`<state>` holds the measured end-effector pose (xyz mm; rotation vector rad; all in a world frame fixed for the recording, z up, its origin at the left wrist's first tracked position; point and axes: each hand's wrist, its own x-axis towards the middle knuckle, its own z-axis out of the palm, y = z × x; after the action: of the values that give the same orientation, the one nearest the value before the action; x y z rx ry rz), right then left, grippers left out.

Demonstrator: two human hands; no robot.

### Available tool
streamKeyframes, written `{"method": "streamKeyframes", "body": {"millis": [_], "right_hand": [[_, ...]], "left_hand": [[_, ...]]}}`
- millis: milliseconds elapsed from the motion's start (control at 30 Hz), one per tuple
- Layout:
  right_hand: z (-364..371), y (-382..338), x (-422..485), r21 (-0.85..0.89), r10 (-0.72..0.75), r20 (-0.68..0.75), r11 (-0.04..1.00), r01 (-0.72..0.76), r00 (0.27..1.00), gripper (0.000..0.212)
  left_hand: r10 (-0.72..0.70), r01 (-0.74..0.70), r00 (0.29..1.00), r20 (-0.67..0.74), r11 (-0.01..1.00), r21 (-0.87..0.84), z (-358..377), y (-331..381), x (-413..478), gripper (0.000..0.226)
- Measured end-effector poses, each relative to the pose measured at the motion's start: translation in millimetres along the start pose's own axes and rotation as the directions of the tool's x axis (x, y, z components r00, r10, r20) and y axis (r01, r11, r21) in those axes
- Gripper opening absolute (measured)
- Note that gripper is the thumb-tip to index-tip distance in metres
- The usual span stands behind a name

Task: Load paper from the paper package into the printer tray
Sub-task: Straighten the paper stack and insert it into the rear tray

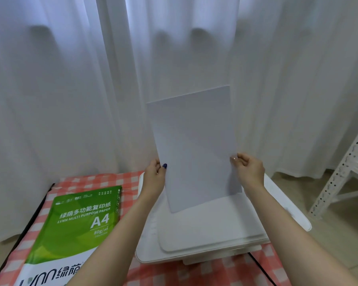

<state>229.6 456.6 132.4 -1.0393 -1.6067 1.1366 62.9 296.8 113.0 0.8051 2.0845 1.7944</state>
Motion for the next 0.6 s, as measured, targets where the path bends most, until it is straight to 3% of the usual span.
{"method": "streamKeyframes", "body": {"millis": [100, 433, 600], "right_hand": [[3, -4, 14, -0.019, -0.015, 0.001, 1.0, 0.015, 1.0, 0.026], [2, -7, 35, 0.004, -0.034, 0.059, 0.999, 0.034, 0.998, 0.021], [-9, 5, 35, 0.005, -0.03, 0.144, 1.0, 0.03, 0.989, 0.02]], "left_hand": [[0.009, -0.009, 1.0, 0.003, 0.999, 0.034, -4, 0, 18, 0.012], [0.083, -0.089, 0.994, -0.075, 0.993, -0.082, -5, 20, 47, 0.021], [0.092, -0.101, 0.991, -0.098, 0.99, -0.094, -2, 23, 41, 0.021]]}}
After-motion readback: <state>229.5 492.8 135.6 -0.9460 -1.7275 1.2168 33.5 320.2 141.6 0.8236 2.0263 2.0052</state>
